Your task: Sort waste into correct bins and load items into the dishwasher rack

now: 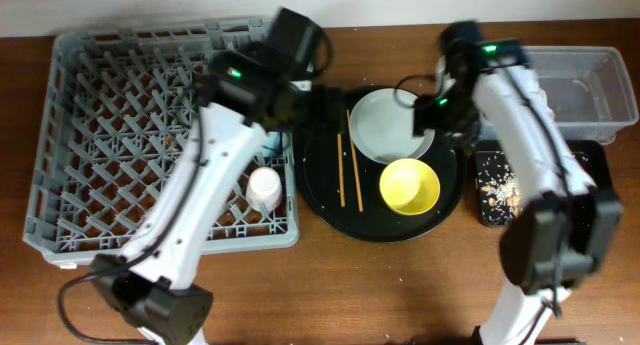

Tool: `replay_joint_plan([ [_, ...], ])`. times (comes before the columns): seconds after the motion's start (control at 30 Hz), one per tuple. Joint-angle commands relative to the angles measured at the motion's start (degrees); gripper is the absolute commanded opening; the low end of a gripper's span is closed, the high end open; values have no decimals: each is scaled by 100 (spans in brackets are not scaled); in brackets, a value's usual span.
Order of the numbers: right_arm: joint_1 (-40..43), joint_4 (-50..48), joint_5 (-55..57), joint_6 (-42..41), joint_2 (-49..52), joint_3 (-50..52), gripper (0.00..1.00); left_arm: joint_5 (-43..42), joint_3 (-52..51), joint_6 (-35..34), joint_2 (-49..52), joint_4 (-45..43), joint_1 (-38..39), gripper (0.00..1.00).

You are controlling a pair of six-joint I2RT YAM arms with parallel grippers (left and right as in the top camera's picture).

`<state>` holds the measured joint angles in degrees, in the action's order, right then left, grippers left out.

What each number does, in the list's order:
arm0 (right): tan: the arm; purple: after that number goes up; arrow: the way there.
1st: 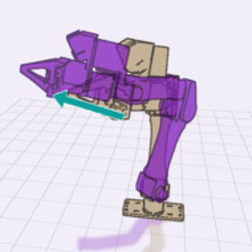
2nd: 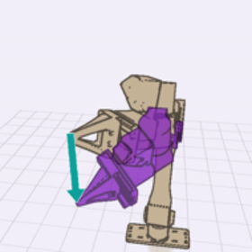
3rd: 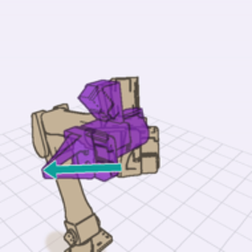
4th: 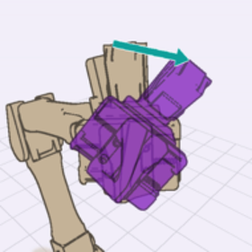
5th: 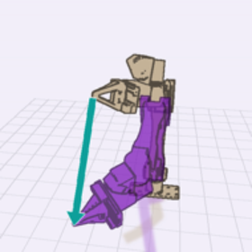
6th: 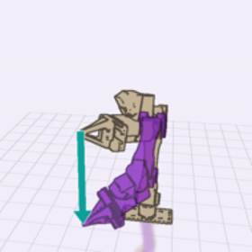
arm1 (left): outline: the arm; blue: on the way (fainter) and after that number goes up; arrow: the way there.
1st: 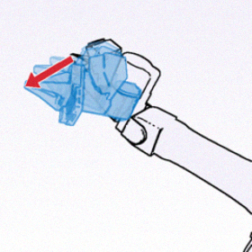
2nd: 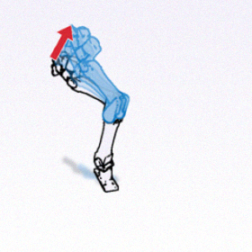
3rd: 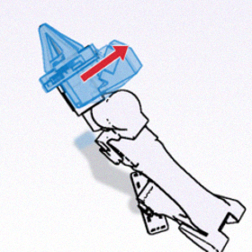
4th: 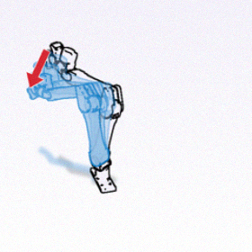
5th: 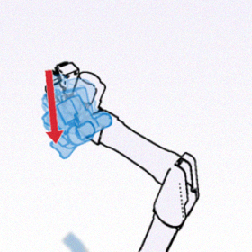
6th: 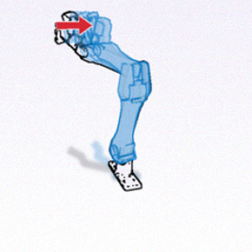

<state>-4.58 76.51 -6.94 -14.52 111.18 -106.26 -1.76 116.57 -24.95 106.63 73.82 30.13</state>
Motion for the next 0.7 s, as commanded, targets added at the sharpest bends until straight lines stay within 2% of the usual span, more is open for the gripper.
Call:
replay_joint_plan([
  [0.0,752,98,-35,-98,-949,-219,67,-46,-916,-551,-7,-715,420,95],
  [0.1,1034,280,-4,-76,-1032,-195,67,-42,-1386,-702,98,-1178,634,91],
  [0.2,1034,278,9,-76,-1032,-190,68,-44,-1945,-894,533,-2269,1178,89],
  [0.3,1023,282,11,-74,-1032,-190,68,-42,-1958,-894,1408,-2876,1641,78],
  [0.43,1023,284,11,-52,-1032,-190,68,-44,-1958,-894,1928,-2911,1722,62],
  [0.47,1023,284,13,-52,-1032,-190,68,-44,-1958,-894,1928,-2946,1722,56],
  [0.53,1023,280,11,-55,-1032,-190,68,-13,-1958,-892,1928,-2966,1720,37],
  [0.57,1023,280,11,-55,-1032,-190,68,13,-1958,-892,1928,-2964,1661,20],
  [0.6,1023,282,11,-55,-1032,-190,68,13,-1958,-892,1928,-2964,1622,8],
  [0.63,1023,282,11,-57,-1032,-190,68,22,-1952,-887,1926,-2914,1491,1],
  [0.67,1023,282,11,-57,-1032,-190,69,-2,-1923,-887,1923,-2859,1357,1],
])
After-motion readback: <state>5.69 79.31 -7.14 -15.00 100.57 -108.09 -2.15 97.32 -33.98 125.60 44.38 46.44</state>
